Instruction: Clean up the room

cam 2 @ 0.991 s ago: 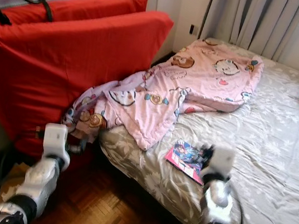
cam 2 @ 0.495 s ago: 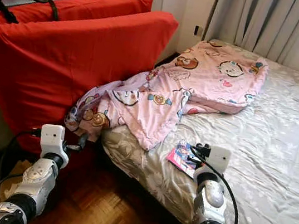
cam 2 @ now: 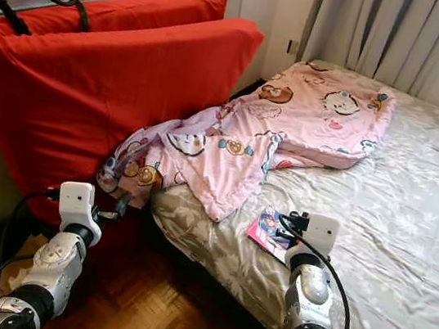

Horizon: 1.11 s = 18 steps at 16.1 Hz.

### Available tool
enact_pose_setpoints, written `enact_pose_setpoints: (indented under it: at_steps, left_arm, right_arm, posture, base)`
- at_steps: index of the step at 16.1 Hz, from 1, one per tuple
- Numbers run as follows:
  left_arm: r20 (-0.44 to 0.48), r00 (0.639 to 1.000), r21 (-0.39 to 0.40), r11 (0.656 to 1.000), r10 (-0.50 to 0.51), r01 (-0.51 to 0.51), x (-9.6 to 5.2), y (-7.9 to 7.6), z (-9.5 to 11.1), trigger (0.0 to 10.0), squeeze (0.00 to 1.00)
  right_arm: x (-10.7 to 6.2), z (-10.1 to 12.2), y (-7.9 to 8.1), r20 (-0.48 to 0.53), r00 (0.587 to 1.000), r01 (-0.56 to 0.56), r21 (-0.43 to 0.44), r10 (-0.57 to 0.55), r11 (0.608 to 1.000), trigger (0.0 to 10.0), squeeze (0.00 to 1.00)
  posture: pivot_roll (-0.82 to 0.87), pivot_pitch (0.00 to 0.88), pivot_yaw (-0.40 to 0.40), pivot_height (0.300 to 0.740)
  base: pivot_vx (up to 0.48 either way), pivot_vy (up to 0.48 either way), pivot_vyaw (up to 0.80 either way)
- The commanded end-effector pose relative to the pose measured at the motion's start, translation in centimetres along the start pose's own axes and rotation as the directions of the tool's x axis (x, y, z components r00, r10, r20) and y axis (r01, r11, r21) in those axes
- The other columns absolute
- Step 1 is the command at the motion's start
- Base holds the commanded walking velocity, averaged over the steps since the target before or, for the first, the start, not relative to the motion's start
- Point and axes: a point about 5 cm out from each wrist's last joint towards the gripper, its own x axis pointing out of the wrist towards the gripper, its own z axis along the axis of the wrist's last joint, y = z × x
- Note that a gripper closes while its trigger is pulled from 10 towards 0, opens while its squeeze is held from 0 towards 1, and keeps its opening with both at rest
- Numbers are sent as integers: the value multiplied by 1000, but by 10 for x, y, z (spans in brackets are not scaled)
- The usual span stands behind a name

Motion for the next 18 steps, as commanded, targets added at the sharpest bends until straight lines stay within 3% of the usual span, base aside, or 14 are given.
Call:
enact_pose_setpoints:
  at_steps: [1,6,9,12,18]
  left_arm:
    - [41,999,6,1000,-15,15,1,0,6,10000,0]
    - [83,992,56,994,-95,90,-18,4,0,10000,0]
    - [130,990,40,998,-62,57,-39,16,2,10000,0]
    - [146,988,43,998,-53,47,-52,18,5,10000,0]
    - [138,989,83,996,-56,45,-67,24,9,10000,0]
  right_arm:
    - [1,7,-2,46,999,-3,-15,3,1000,10000,0]
    - [-25,-2,-16,152,988,15,-20,-12,1000,10000,0]
    - [-41,-6,-10,173,985,-13,-33,19,999,10000,0]
    - [-41,4,2,201,976,-77,-49,85,996,10000,0]
    - [-62,-10,1,155,986,-50,-37,55,998,10000,0]
  posture:
    - [36,0,11,740]
    - [10,0,13,740]
    - [32,0,-22,740]
    - [48,0,-29,740]
    - [93,0,-51,740]
  base:
    - [0,0,0]
    - [0,0,0]
    - [0,0,0]
    - [0,0,0]
    - [0,0,0]
